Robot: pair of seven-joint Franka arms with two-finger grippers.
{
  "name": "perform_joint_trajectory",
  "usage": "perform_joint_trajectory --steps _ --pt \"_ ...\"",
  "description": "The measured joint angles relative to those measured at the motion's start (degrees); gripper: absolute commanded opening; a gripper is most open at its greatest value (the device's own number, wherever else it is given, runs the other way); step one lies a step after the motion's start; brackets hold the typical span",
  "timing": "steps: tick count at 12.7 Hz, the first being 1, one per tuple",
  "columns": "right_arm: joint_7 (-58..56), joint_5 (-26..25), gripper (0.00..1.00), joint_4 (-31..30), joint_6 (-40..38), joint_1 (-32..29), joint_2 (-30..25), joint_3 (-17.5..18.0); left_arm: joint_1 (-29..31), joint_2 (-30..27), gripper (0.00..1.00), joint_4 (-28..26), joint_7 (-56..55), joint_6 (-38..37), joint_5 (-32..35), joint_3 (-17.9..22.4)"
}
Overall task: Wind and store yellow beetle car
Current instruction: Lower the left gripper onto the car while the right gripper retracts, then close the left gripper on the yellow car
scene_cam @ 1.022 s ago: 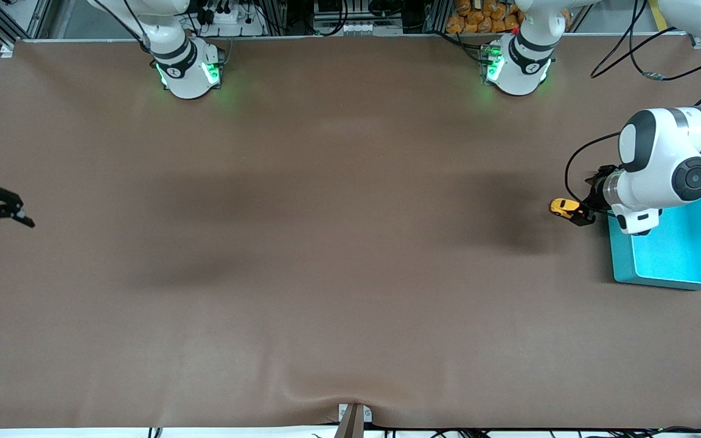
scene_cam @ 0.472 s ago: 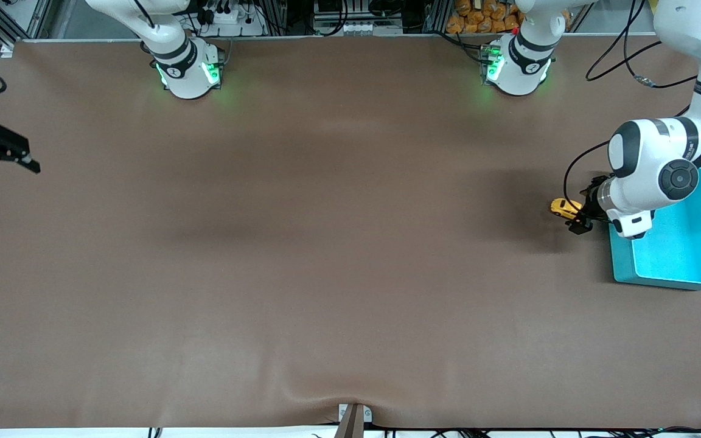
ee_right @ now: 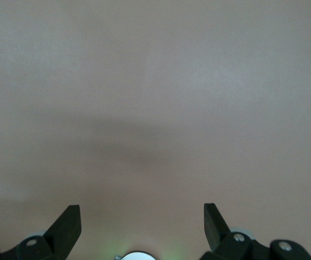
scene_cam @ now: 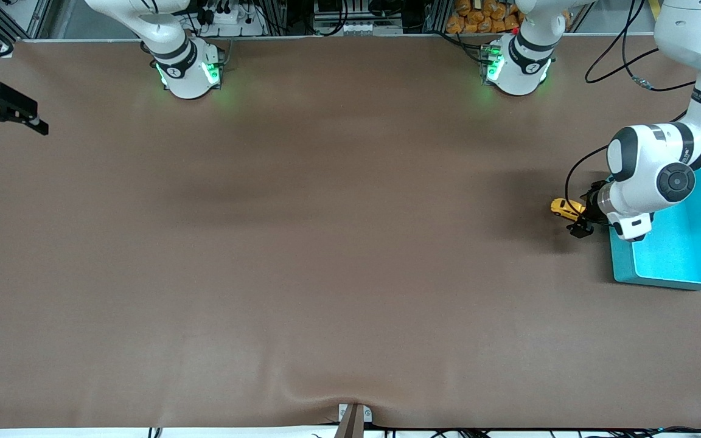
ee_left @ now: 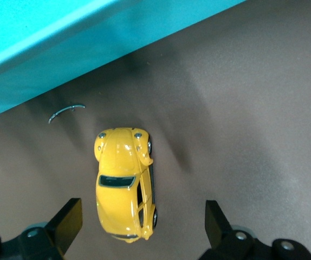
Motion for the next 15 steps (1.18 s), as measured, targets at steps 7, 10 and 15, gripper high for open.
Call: perform_joint_trajectory --steps 7,10,15 --pt "3.67 -2.86 1.0 -3.03 -0.25 1.32 -2.75 -0.07 0.31 0.68 1.0 -2.66 -3.68 4.03 1.09 0.01" --pt "3.67 -2.99 1.0 -2.76 -0.28 1.44 -2.66 -0.08 0.8 0.72 0.7 -3.29 -4.41 4.05 2.57 0.03" --pt "3.67 -3.06 1.0 -1.08 -0.56 3.69 -0.83 -2.48 1.59 0.83 0.06 -3.54 -7.18 4.25 2.6 0.0"
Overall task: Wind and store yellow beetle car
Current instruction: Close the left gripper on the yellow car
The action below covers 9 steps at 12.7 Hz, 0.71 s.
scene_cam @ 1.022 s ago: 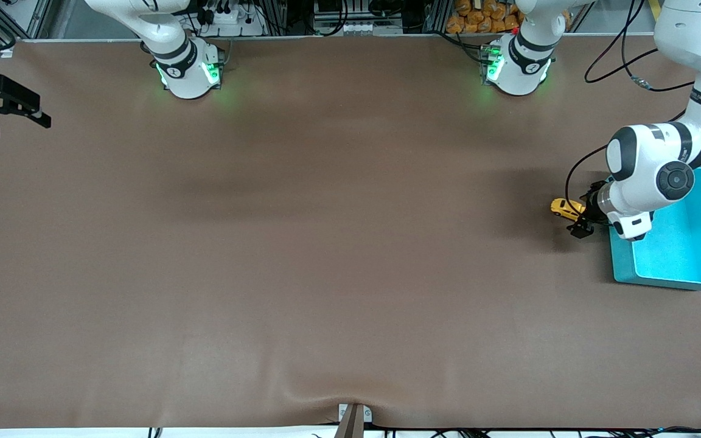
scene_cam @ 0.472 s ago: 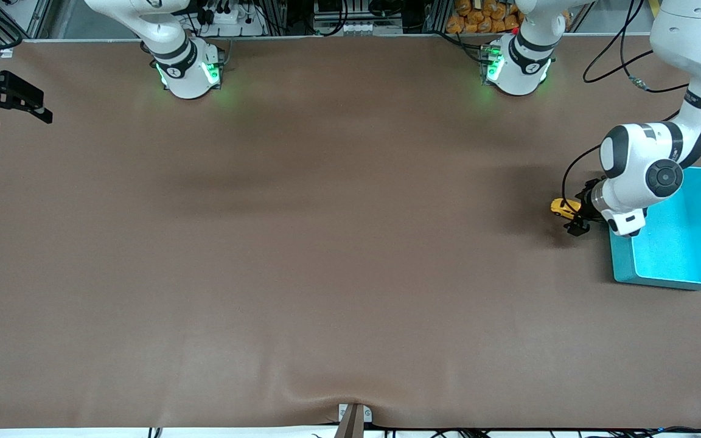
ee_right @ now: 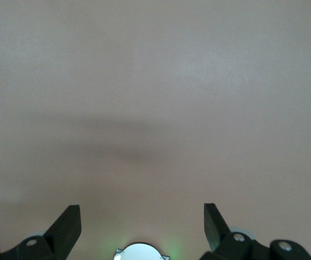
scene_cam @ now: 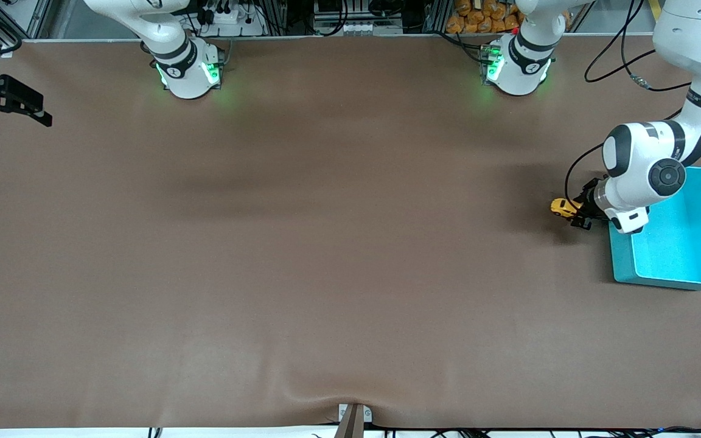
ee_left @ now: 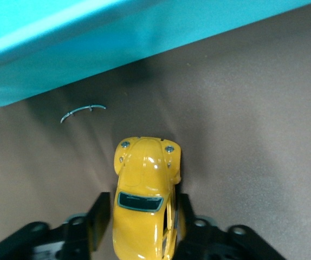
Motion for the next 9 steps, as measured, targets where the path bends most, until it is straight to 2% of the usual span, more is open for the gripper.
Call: perform_joint_trajectory --steps 1,7,9 --pt "0.0 -0.01 1.0 0.65 -0.29 0.38 0.58 -0.48 -0.1 -0.07 0.0 0.02 -0.85 0.0 0.05 -0.03" --pt "0.0 -0.03 1.0 2.1 -0.71 0.68 1.84 -0.74 -1.44 -0.4 0.0 0.82 -2.3 -0.27 0.07 -0.45" --pt "0.0 -0.04 1.0 2.1 -0.77 0.68 1.96 -0.74 -2.57 -1.93 0.0 2.94 -2.32 -4.98 0.07 -0.51"
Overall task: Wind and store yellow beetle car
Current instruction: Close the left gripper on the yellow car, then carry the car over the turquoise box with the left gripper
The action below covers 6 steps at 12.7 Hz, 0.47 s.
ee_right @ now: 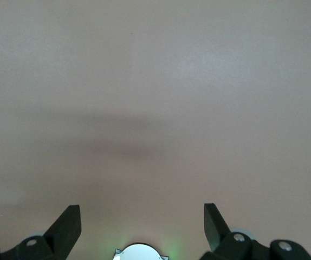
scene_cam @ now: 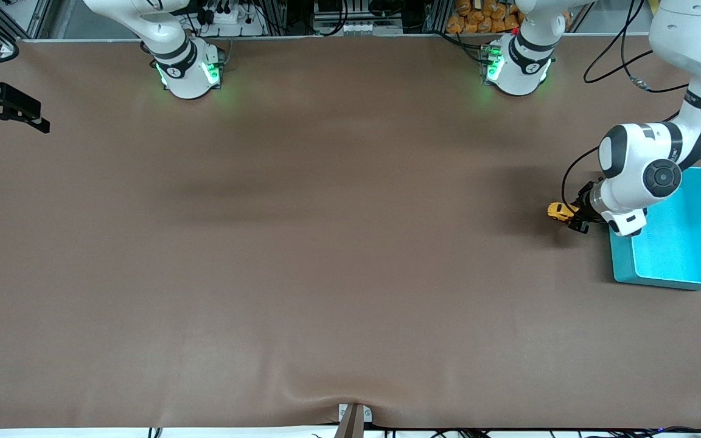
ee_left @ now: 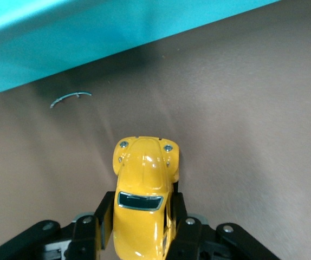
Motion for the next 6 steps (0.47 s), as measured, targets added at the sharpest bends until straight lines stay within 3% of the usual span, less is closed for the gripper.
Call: perform_joint_trajectory --steps 3,6 --pt "0.0 -0.01 1.0 0.01 -0.01 0.01 0.03 0.0 -0.39 -3.83 0.0 6.28 2.26 -11.65 0.2 0.02" --pt "0.0 -0.01 1.0 0.03 -0.02 0.03 0.04 0.0 1.86 -5.4 0.0 11.13 11.83 -16.15 0.45 0.45"
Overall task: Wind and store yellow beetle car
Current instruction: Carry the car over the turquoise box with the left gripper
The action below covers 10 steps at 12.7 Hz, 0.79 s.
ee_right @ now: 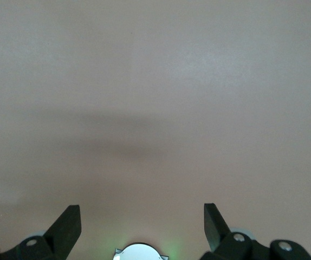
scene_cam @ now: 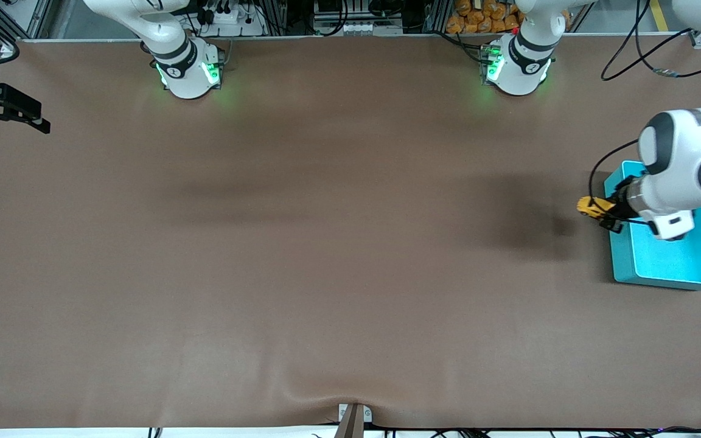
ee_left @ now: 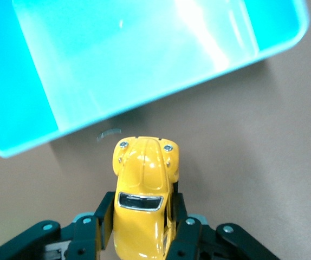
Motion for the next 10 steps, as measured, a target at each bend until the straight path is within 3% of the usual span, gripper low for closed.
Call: perform_joint_trajectory --steps 5,10 --pt "0.05 0.0 1.0 0.01 -0.02 0.05 0.07 0.02 10.91 0.4 0.0 2.8 30.31 0.07 4.72 0.45" --pt "0.38 0.0 1.0 0.02 -0.04 0.08 0.26 0.04 14.72 4.68 0.0 3.87 49.96 6.23 8.93 0.41"
